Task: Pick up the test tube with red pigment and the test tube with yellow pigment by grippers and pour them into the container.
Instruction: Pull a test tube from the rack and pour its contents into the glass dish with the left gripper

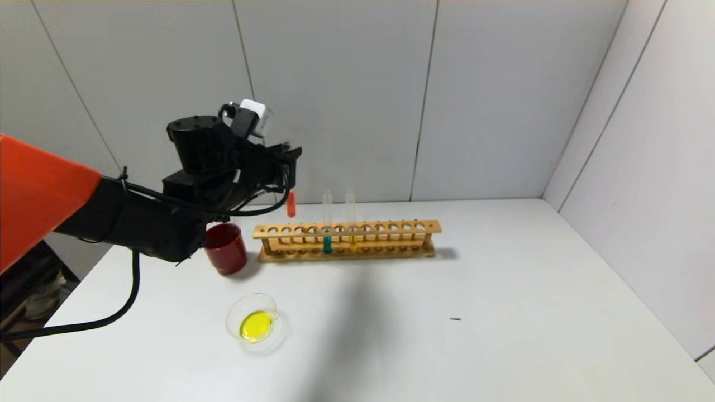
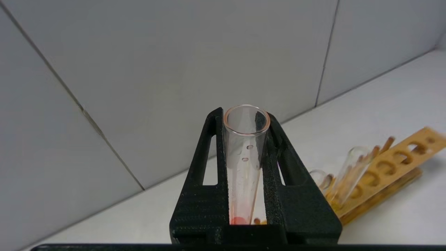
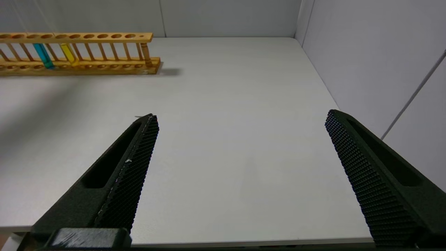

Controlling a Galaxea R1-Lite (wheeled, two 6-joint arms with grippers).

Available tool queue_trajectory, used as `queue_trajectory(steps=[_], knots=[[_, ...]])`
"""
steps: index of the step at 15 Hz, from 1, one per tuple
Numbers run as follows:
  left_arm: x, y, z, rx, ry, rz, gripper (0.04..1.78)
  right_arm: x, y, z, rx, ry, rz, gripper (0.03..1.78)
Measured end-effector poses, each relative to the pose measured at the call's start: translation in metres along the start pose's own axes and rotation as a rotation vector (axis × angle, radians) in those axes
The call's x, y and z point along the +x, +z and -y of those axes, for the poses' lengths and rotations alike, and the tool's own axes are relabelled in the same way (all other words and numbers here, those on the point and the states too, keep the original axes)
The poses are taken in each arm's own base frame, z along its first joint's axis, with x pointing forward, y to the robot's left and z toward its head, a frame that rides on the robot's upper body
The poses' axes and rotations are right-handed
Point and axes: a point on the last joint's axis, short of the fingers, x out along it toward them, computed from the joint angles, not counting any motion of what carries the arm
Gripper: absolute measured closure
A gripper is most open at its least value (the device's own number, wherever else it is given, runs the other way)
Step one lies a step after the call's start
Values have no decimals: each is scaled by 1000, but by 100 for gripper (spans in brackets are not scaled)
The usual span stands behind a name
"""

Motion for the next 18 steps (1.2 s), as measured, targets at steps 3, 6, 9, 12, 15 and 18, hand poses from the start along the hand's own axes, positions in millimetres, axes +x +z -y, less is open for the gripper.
queue_trajectory(steps=[3,6,9,12,15,18], knots=[[-23,32,-3,11,-19,52,150,0,0,0,0,0,0,6],[-61,54,-16,43,-118,54,150,0,0,0,0,0,0,6],[-100,74,-20,62,-238,61,150,0,0,0,-1,0,0,6],[-129,80,-26,88,-216,68,150,0,0,0,0,0,0,6],[-152,65,-49,235,-166,31,150,0,0,0,0,0,0,6],[-153,48,-71,441,-171,0,150,0,0,0,0,0,0,6]])
